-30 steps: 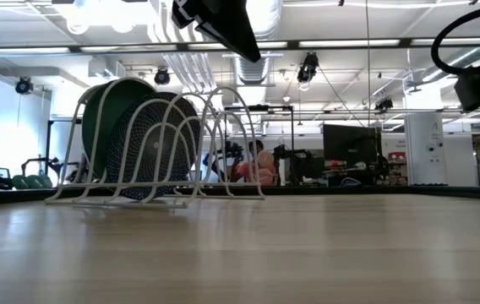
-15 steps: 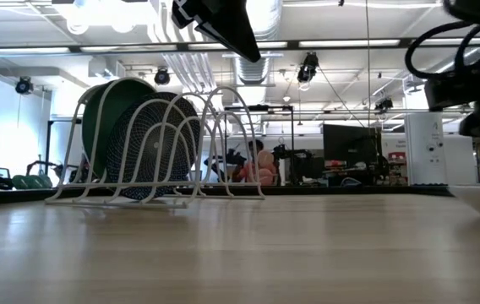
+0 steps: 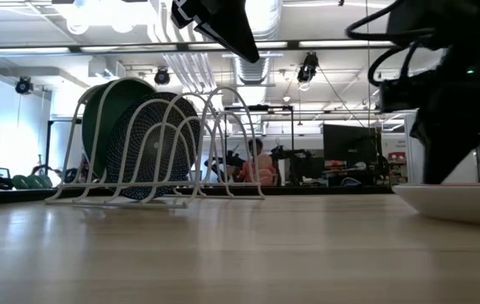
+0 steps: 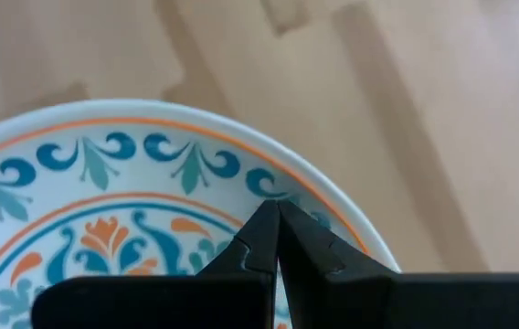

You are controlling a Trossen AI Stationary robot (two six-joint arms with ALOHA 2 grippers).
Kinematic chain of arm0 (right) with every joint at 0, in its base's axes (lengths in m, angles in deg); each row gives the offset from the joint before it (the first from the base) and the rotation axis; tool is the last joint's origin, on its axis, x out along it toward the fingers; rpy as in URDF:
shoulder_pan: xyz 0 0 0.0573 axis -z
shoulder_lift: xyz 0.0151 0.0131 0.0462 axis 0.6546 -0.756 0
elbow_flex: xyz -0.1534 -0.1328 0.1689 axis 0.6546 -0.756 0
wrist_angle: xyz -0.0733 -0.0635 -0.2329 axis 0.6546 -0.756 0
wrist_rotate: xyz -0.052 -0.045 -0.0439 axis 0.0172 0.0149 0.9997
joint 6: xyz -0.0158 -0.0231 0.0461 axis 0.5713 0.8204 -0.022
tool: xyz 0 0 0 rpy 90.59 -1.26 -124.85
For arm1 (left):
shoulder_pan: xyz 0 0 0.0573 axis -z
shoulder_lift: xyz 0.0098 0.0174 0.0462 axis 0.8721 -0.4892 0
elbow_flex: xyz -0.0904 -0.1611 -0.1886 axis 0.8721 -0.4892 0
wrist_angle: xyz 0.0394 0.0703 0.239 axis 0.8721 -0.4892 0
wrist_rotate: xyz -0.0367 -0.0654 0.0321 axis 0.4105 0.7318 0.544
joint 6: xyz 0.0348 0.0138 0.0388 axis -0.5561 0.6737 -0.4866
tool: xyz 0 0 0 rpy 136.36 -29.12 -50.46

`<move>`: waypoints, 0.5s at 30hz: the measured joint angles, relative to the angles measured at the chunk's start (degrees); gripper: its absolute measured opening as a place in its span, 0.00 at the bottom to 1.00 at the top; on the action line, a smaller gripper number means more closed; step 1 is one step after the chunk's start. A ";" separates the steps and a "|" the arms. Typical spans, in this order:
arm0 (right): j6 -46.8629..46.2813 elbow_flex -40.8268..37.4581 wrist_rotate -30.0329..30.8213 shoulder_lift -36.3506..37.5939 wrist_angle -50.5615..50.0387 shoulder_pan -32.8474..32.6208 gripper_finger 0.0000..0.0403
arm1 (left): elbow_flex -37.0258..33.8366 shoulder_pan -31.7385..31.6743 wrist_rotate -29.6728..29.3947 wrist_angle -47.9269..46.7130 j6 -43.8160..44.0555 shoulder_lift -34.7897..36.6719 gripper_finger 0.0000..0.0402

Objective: Sort dishes
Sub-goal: Put the blue orange patterned plate in the dish rack

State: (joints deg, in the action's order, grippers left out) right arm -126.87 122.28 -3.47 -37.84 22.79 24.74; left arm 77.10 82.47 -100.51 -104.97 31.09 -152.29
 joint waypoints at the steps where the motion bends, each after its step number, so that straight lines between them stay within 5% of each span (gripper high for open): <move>1: 1.00 0.00 0.01 -0.01 0.60 1.09 0.00 | 0.00 0.00 0.00 0.00 0.00 0.00 0.00; 15: 15.01 1.09 0.24 0.05 10.73 13.79 0.00 | 0.00 0.00 -0.02 -0.07 0.00 0.02 0.00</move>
State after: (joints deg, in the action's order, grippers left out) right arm -111.86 123.37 -3.23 -37.78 33.52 38.54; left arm 77.10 82.47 -100.53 -105.04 31.09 -152.27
